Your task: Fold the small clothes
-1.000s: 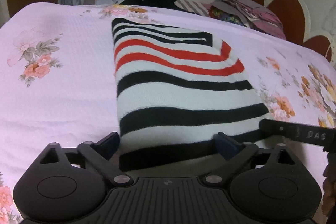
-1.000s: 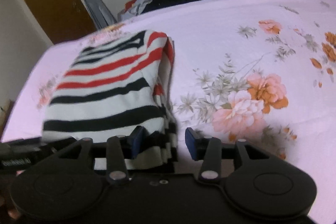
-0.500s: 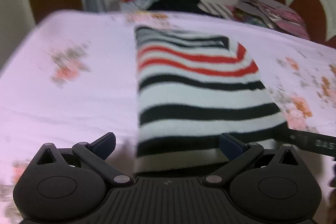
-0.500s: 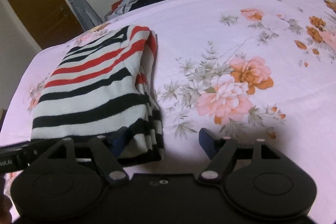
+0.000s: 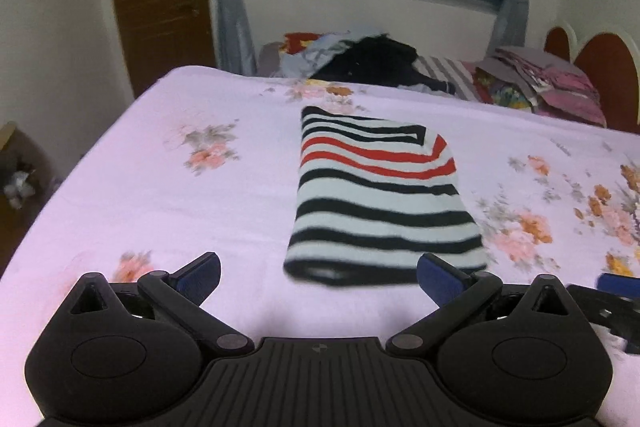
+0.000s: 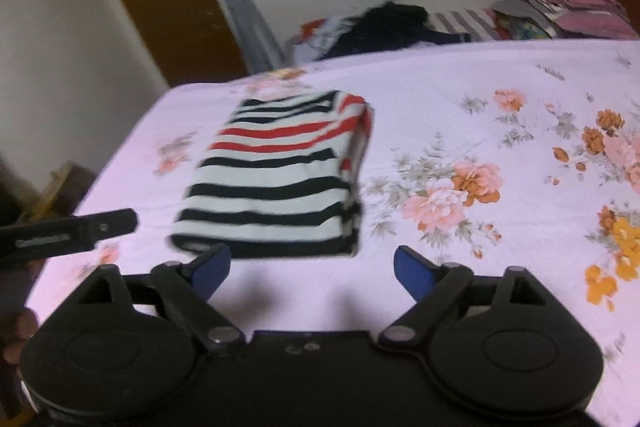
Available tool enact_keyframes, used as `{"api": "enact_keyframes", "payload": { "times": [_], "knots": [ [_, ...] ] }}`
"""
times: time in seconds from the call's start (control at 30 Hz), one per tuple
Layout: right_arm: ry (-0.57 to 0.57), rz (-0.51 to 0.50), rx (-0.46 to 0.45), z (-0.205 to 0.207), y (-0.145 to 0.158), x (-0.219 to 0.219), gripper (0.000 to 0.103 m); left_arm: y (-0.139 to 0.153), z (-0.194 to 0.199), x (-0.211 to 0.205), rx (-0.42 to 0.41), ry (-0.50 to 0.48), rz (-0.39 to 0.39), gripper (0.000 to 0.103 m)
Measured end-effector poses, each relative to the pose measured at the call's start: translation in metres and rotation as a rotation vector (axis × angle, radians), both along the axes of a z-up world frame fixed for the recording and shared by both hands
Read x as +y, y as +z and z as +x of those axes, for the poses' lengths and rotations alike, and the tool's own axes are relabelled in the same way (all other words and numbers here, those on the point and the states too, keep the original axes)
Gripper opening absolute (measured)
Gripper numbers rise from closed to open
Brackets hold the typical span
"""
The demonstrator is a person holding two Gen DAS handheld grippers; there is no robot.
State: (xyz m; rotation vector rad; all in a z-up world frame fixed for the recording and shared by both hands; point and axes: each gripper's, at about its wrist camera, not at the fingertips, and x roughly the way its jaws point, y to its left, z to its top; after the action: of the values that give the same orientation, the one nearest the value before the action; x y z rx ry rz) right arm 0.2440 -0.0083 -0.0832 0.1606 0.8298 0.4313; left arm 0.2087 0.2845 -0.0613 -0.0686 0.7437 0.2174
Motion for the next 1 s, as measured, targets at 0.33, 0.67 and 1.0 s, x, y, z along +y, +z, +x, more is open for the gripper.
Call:
{"api": "enact_keyframes", "payload": {
  "times": [0.33, 0.67, 1.0],
  "knots": [
    [-0.017, -0.089, -0.111, -0.11, 0.069, -0.019, 0.103, 0.052, -0.125, -0.037, -0.071, 0.038, 0.043, 0.103],
    [-0.027, -0.053, -0.263, -0.195, 0.126, -0.046, 0.103, 0.085, -0.208, -0.056, -0.13, 0.05, 0.017, 0.103],
    [-0.044, -0.071, -0.279, -0.215, 0.127, -0.048, 0.103, 0.097, -0.235, -0.058, -0.142, 0.062, 0.007, 0.103]
  ]
}}
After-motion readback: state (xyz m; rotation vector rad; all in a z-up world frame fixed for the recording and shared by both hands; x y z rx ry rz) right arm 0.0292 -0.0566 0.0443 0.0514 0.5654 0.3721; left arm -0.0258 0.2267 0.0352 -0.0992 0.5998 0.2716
